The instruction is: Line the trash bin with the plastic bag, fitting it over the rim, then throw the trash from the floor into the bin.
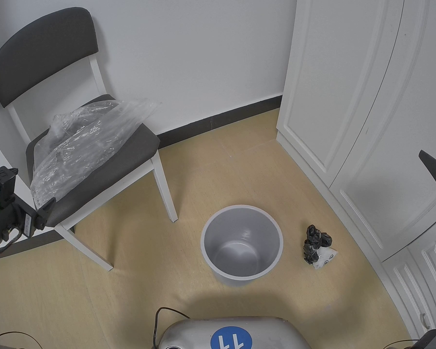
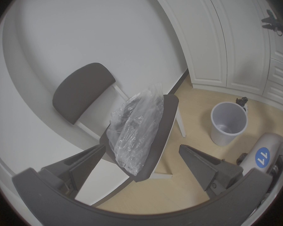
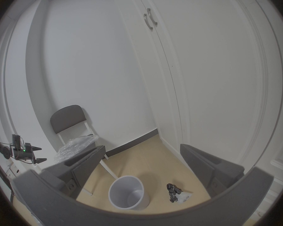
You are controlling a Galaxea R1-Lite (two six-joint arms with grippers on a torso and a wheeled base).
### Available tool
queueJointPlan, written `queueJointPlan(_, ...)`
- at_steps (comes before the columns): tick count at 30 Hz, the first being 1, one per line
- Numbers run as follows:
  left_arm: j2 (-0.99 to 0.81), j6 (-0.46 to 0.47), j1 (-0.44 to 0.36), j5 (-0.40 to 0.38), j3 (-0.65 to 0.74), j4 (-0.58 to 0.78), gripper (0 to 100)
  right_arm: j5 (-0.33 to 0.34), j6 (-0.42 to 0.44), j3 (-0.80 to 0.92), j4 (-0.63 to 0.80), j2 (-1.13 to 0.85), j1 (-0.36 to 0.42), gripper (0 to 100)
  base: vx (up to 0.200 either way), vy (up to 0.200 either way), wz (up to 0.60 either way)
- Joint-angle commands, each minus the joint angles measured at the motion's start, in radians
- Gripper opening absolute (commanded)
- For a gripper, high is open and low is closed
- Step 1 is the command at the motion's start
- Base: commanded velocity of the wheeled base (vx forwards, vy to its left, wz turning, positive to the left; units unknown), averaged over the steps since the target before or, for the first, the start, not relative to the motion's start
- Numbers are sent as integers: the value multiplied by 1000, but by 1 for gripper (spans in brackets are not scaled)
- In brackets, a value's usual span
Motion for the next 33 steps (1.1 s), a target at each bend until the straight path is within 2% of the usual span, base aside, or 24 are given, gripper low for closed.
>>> queueJointPlan(1, 190, 9, 11, 7, -5, -75, 100, -1, -2, -11, -21, -18, 44, 100, 0, 0, 0)
queueJointPlan(8, 345, 41, 94, 3, -34, -203, 100, -2, -25, -12, -23, -49, 70, 100, 0, 0, 0)
queueJointPlan(15, 461, 40, 134, -2, -91, -269, 100, -1, -25, -12, -24, -44, 76, 100, 0, 0, 0)
queueJointPlan(33, 639, 29, 181, -8, -247, -375, 100, 1, -28, -14, -24, -46, 78, 100, 0, 0, 0)
